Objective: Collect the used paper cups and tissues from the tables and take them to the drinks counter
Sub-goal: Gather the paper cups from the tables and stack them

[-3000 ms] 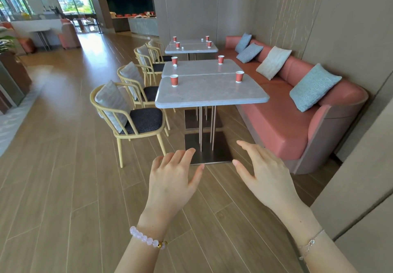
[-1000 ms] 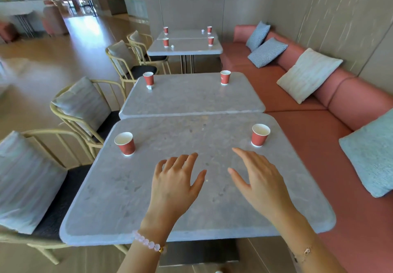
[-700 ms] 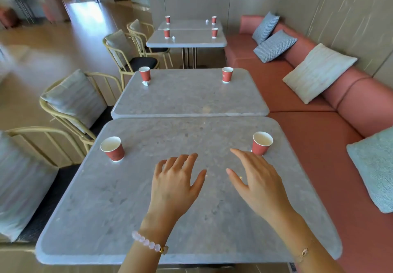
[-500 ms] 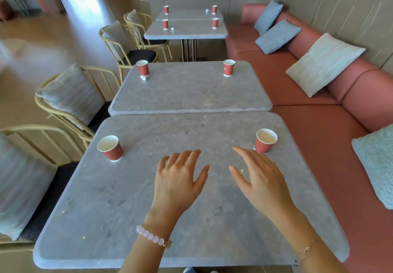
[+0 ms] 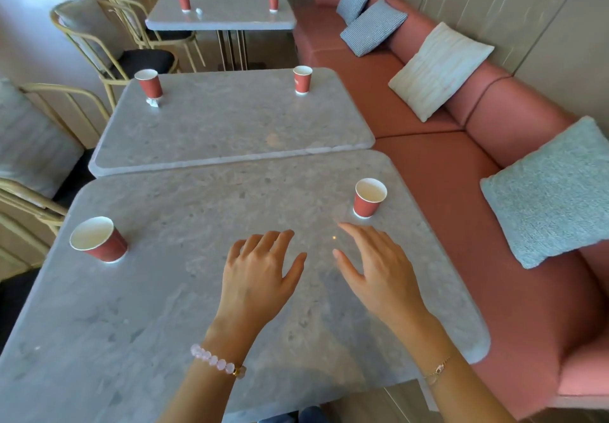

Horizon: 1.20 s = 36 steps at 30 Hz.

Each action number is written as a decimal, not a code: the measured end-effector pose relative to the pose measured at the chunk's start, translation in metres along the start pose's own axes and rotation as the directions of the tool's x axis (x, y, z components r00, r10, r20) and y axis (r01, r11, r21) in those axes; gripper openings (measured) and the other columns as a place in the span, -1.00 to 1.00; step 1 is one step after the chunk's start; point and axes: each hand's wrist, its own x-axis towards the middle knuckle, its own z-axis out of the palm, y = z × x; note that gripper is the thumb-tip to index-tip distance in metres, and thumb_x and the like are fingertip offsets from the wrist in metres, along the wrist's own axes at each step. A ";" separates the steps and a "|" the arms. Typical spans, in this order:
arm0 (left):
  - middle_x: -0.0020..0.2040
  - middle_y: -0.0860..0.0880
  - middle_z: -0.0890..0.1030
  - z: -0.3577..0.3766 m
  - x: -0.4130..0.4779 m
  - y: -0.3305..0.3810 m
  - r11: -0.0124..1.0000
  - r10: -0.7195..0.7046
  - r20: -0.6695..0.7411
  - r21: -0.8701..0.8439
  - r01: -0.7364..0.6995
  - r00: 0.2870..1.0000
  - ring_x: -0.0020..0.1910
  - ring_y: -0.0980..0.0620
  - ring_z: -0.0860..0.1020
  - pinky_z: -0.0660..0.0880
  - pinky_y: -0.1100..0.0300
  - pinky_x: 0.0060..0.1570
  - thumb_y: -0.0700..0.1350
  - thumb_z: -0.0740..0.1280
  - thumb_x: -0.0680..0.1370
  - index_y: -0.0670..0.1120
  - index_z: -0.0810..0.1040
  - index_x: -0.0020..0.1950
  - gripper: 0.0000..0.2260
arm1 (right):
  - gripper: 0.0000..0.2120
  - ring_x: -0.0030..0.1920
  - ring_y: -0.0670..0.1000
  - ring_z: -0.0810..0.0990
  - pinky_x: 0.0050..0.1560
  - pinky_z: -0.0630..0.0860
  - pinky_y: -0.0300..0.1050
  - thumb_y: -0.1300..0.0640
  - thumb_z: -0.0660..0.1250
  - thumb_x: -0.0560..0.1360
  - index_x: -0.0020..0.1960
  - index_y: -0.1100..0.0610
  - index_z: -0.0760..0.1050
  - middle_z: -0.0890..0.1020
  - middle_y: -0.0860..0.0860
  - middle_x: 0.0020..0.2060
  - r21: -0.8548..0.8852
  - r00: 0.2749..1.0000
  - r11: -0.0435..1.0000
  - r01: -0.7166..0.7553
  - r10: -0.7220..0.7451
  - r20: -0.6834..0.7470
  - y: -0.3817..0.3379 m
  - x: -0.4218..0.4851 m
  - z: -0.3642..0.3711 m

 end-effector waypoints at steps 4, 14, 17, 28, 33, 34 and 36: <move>-0.01 -0.06 0.68 0.014 0.010 0.003 1.000 0.022 0.038 -0.023 -0.021 0.999 -0.08 -0.11 0.65 0.53 -0.04 -0.01 0.09 0.26 0.52 -0.11 0.60 0.13 -0.66 | -0.62 0.03 0.07 0.62 -0.04 0.52 -0.10 -0.03 0.27 0.49 0.23 0.12 0.53 0.65 0.02 0.08 0.007 0.999 0.999 -0.041 0.041 -0.003 0.012 0.002 0.004; -0.07 -0.01 0.68 0.043 0.042 0.004 0.998 0.045 0.134 -0.037 -0.041 0.990 -0.12 -0.06 0.65 0.53 -0.01 -0.04 0.11 0.22 0.51 -0.09 0.62 0.09 -0.64 | -0.63 0.09 0.02 0.58 0.02 0.40 -0.20 -0.03 0.29 0.52 0.28 0.09 0.49 0.62 -0.03 0.12 0.053 0.986 0.986 -0.160 0.158 0.048 0.053 0.018 0.033; -0.06 0.00 0.68 0.050 0.051 0.002 0.999 0.028 0.157 -0.028 -0.024 0.987 -0.11 -0.05 0.65 0.53 0.00 -0.03 0.12 0.23 0.49 -0.09 0.62 0.09 -0.63 | -0.62 0.11 0.05 0.57 0.04 0.46 -0.12 -0.01 0.34 0.51 0.29 0.10 0.48 0.61 -0.02 0.14 0.051 0.976 0.977 -0.208 0.204 0.070 0.072 0.027 0.046; -0.06 0.00 0.68 0.062 0.071 -0.007 1.000 0.017 0.182 -0.008 -0.016 0.983 -0.13 -0.05 0.65 0.55 0.00 -0.04 0.16 0.12 0.50 -0.10 0.63 0.07 -0.56 | -0.11 0.43 0.07 0.25 0.34 0.31 -0.02 -0.12 0.49 0.35 0.50 0.14 0.12 0.30 0.09 0.44 0.295 0.769 0.724 -0.624 0.636 0.066 0.142 0.069 0.106; -0.06 0.01 0.68 0.064 0.074 -0.010 1.000 -0.008 0.199 0.007 0.007 0.980 -0.14 -0.04 0.65 0.55 0.01 -0.04 0.16 0.12 0.50 -0.09 0.63 0.07 -0.56 | 0.05 0.47 -0.04 0.17 0.41 0.24 -0.05 -0.03 0.59 0.25 0.53 0.04 0.02 0.18 -0.01 0.48 0.587 0.681 0.479 -0.652 0.711 0.176 0.154 0.086 0.137; -0.06 0.01 0.68 0.063 0.075 -0.010 1.000 -0.012 0.203 0.008 0.011 0.979 -0.13 -0.04 0.65 0.55 0.01 -0.04 0.16 0.12 0.50 -0.09 0.63 0.07 -0.56 | 0.03 0.46 -0.06 0.18 0.42 0.23 -0.05 0.01 0.60 0.25 0.52 0.04 0.03 0.20 -0.02 0.46 0.632 0.675 0.441 -0.637 0.715 0.182 0.155 0.089 0.142; -0.06 0.01 0.68 0.063 0.076 -0.012 1.000 -0.015 0.207 0.010 0.013 0.978 -0.13 -0.04 0.65 0.55 0.02 -0.04 0.16 0.13 0.50 -0.09 0.63 0.08 -0.57 | 0.00 0.44 -0.11 0.21 0.43 0.21 -0.07 0.10 0.60 0.26 0.50 0.06 0.06 0.25 -0.02 0.44 0.696 0.669 0.387 -0.606 0.721 0.181 0.156 0.095 0.150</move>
